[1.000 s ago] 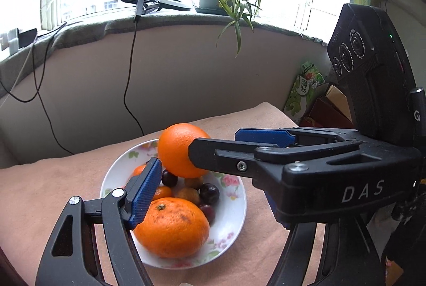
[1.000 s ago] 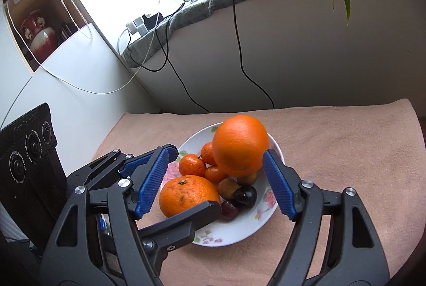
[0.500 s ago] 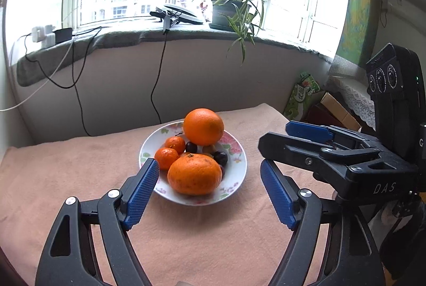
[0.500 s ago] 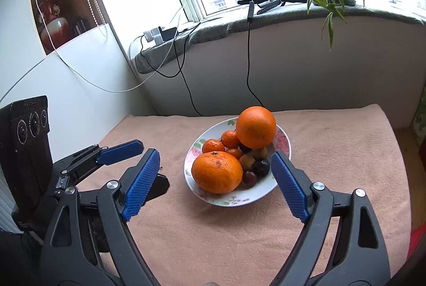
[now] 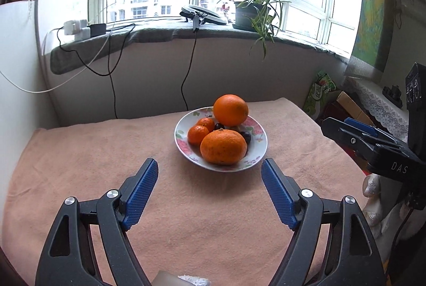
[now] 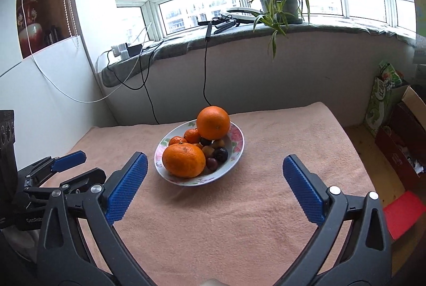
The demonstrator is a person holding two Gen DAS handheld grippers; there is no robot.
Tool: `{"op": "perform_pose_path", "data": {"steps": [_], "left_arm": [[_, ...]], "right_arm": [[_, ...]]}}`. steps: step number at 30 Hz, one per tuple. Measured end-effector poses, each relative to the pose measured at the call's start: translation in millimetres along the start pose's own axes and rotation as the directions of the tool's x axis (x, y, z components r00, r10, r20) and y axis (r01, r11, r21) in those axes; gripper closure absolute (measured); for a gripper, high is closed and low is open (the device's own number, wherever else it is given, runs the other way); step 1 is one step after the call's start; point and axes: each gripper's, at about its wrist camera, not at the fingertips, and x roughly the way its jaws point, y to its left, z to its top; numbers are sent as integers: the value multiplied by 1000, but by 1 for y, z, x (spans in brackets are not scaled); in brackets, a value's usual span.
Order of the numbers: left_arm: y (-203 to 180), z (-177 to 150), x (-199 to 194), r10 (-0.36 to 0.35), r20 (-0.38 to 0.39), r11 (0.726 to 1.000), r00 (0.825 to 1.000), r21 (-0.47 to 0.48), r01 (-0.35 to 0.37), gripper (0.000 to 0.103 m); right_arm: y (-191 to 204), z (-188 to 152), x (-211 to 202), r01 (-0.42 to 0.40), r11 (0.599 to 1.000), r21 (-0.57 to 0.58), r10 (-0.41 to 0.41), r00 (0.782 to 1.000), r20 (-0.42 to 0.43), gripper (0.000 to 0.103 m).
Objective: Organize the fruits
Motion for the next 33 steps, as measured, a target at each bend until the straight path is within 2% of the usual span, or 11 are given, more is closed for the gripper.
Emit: {"op": "perform_pose_path", "data": {"steps": [10, 20, 33], "left_arm": [[6, -1, -18, 30, 34, 999, 999, -33, -29, 23], [10, -1, -25, 51, 48, 998, 998, -41, -49, 23], [12, -3, -28, 51, 63, 998, 997, -43, -48, 23]], "right_arm": [[13, -6, -10, 93, 994, -57, -92, 996, 20, 0], [26, -8, -10, 100, 990, -99, -98, 995, 22, 0], [28, -11, -7, 95, 991, -97, -94, 996, 7, 0]]}}
